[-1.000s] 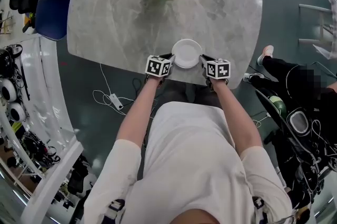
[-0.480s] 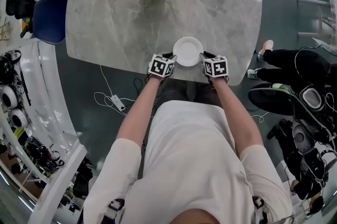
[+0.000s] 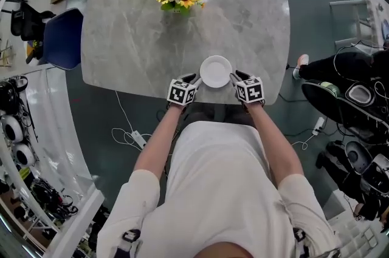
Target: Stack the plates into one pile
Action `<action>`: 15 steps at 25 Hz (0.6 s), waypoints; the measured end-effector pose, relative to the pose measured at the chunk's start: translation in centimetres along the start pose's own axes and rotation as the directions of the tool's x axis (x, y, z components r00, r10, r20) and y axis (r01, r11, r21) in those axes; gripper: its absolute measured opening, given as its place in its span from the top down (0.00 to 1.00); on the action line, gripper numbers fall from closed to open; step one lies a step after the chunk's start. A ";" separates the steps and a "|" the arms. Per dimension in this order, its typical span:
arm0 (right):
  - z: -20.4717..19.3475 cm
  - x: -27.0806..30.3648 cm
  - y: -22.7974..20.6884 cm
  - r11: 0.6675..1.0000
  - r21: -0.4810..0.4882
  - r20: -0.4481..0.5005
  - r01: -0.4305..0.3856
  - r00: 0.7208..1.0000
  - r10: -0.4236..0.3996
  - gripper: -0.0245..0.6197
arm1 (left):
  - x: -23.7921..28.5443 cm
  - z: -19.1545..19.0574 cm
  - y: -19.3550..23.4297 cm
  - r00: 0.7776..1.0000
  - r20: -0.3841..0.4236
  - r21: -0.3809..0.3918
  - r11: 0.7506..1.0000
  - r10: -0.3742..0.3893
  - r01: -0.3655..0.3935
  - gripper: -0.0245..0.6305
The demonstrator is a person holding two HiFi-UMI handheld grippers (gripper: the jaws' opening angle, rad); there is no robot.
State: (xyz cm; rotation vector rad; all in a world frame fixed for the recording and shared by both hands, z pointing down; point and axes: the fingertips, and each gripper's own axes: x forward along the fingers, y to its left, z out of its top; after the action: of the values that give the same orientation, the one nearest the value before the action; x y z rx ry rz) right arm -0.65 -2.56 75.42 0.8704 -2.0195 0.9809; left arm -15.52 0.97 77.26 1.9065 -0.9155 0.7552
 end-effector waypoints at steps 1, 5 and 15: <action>0.5 -0.7 0.1 1.000 -0.003 0.018 0.003 1.000 -0.003 0.77 | -0.6 0.5 -0.2 1.000 0.019 0.000 1.000 -0.004 0.004 0.79; 1.9 -2.8 0.3 1.000 -0.011 0.082 0.016 0.997 -0.015 0.78 | -2.8 2.5 -0.7 0.996 0.088 0.021 1.000 -0.013 0.011 0.80; 6.0 -10.8 3.3 0.997 -0.068 0.236 0.020 0.972 -0.003 0.83 | -10.2 7.2 -2.7 0.973 0.229 0.056 0.998 -0.019 0.006 0.82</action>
State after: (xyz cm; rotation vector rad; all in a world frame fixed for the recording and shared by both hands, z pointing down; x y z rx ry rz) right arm 0.46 -3.23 62.65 0.9985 -2.2312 0.8265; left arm -17.80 -1.37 64.92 2.0773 -1.0317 0.5652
